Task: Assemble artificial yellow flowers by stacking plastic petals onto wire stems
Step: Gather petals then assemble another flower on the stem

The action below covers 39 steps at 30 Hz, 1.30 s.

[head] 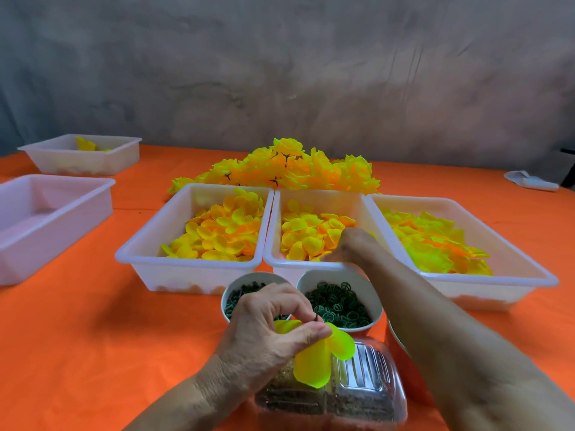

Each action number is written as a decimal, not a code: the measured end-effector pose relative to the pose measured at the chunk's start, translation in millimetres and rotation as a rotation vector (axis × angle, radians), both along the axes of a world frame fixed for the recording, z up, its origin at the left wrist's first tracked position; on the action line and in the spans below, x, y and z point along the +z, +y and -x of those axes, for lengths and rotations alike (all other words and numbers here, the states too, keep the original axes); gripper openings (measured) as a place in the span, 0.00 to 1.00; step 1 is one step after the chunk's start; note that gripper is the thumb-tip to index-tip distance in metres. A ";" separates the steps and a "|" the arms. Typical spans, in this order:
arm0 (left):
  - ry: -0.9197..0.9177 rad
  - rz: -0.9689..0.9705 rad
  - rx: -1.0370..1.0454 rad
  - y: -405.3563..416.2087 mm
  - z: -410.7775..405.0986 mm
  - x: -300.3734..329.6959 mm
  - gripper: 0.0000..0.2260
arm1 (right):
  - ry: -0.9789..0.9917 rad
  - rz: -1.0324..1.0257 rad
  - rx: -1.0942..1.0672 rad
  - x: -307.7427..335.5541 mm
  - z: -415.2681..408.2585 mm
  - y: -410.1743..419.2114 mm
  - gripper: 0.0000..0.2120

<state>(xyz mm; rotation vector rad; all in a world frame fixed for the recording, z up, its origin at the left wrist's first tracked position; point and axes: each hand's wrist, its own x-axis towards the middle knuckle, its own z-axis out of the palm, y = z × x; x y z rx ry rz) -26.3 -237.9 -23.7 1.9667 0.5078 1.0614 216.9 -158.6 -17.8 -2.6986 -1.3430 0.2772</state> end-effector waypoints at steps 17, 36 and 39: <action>-0.014 0.013 -0.013 -1.9 1.0 -0.1 0.08 | 0.842 -0.900 0.012 38.8 -14.9 -79.1 0.10; -0.173 0.507 -0.048 26.2 -20.8 56.2 0.05 | 1.076 -1.069 0.488 57.8 81.0 -128.3 0.08; -0.154 0.501 -0.038 23.9 -18.9 56.5 0.07 | 1.096 -0.984 0.492 50.8 82.8 -135.1 0.08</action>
